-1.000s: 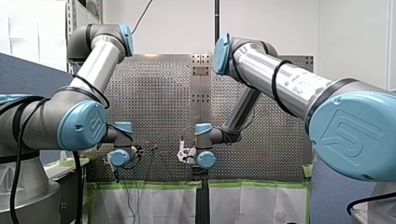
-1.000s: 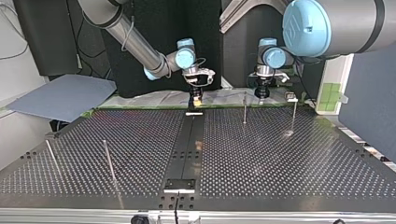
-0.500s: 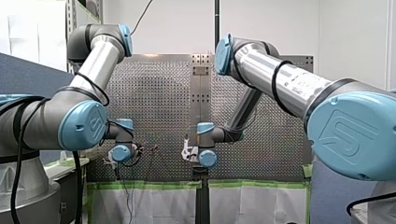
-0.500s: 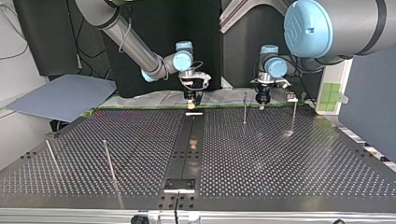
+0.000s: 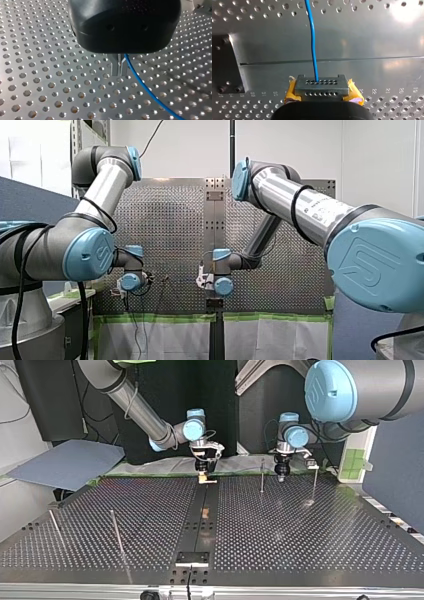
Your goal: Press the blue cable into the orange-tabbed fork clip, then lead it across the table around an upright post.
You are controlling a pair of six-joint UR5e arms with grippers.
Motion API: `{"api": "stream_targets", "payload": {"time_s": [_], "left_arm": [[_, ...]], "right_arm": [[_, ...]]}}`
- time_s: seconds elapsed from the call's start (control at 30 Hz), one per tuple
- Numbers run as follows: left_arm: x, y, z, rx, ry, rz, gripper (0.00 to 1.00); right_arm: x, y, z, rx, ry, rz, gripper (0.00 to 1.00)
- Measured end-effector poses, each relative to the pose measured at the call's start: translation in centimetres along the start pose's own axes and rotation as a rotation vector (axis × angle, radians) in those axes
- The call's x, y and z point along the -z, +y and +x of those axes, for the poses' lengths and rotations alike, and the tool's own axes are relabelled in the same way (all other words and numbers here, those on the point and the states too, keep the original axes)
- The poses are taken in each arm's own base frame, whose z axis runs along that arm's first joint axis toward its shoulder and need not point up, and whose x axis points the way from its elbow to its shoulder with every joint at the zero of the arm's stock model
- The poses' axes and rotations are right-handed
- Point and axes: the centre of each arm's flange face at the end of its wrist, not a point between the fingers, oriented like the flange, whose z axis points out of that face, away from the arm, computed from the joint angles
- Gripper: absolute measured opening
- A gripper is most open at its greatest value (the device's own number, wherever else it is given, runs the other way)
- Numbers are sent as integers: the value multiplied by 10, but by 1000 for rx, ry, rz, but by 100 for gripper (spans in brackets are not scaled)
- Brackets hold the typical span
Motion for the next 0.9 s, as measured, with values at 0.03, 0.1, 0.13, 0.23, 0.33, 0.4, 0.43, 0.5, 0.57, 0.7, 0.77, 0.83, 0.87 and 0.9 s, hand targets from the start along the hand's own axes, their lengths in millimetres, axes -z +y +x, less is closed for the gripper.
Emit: {"api": "stream_targets", "payload": {"time_s": [0.03, 0.1, 0.13, 0.23, 0.33, 0.4, 0.43, 0.5, 0.57, 0.7, 0.77, 0.83, 0.87, 0.9], "left_arm": [[-1, 0, -1, 0, -2, 1, 8], [-4, -1, -2, -1, -7, 3, 8], [-4, -1, -3, -1, -8, 3, 8], [-6, -1, -4, -1, -12, 3, 8], [-8, -1, -6, 0, -17, 4, 8], [-9, -1, -6, 0, -19, 5, 13], [-10, -1, -6, 0, -19, 5, 19], [-10, -1, -7, -2, -21, 8, 27], [-10, -1, -7, -6, -19, 16, 50], [-9, -1, -6, -22, -10, 8, 69], [-8, 1, -5, -37, 2, -9, 100], [-6, 3, -4, -51, 13, -24, 100], [-5, 3, -3, -61, 21, -31, 100], [-4, 4, -2, -69, 28, -36, 100]], "right_arm": [[-1, 1, 1, -1, 1, 0, 0], [-4, 3, 3, -3, 5, 1, 0], [-5, 4, 4, -3, 7, 2, 0], [-10, 6, 8, -6, 15, 3, 0], [-13, 7, 10, -7, 20, 9, 0], [-13, 7, 10, -8, 20, 12, 0], [-13, 7, 10, -8, 19, 13, 0], [-13, 7, 10, -7, 16, 13, 0], [-13, 7, 10, -5, 11, 13, 0], [-12, 7, 9, 0, -2, 12, 0], [-11, 7, 8, 2, -7, 12, 0], [-11, 7, 8, 4, -9, 12, 0], [-11, 7, 8, 5, -10, 12, 0], [-11, 7, 8, 5, -11, 12, 0]]}}
